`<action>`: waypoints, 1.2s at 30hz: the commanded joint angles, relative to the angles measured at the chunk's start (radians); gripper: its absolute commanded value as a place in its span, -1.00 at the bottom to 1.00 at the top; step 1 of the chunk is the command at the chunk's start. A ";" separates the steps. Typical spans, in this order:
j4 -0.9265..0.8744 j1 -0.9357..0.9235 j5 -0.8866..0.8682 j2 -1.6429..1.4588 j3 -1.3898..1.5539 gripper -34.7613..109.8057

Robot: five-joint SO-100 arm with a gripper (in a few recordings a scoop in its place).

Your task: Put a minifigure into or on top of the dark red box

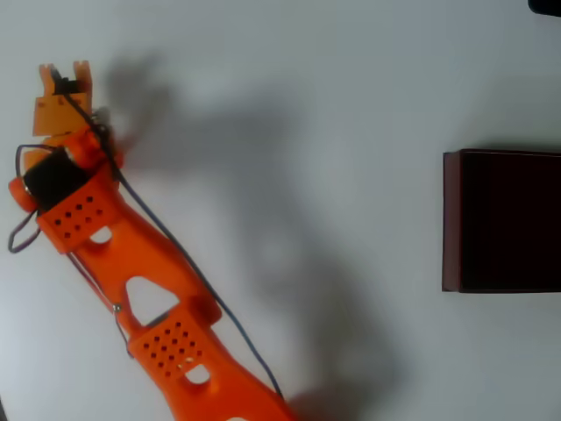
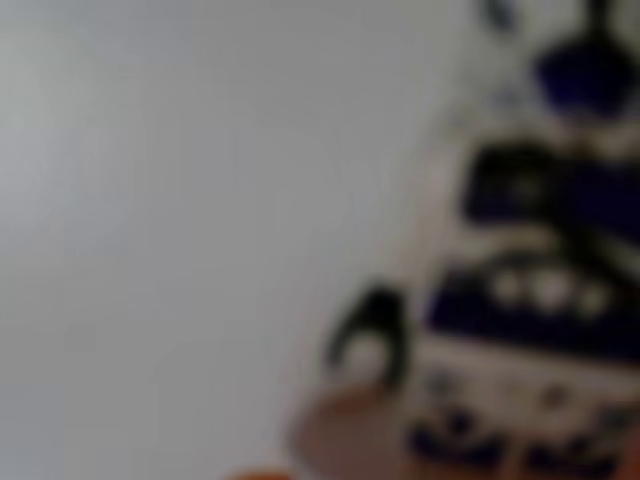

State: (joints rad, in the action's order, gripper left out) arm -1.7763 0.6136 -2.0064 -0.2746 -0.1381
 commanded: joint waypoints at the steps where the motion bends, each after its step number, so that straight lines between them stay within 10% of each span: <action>1: 0.000 -0.015 0.020 -0.002 -0.061 -0.25; 23: 0.000 -0.009 0.035 0.048 -0.097 -0.47; 36: -0.017 -0.196 0.634 -0.485 0.433 -0.51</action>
State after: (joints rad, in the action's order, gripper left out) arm -1.7810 0.4633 -1.5156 -0.5384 0.1534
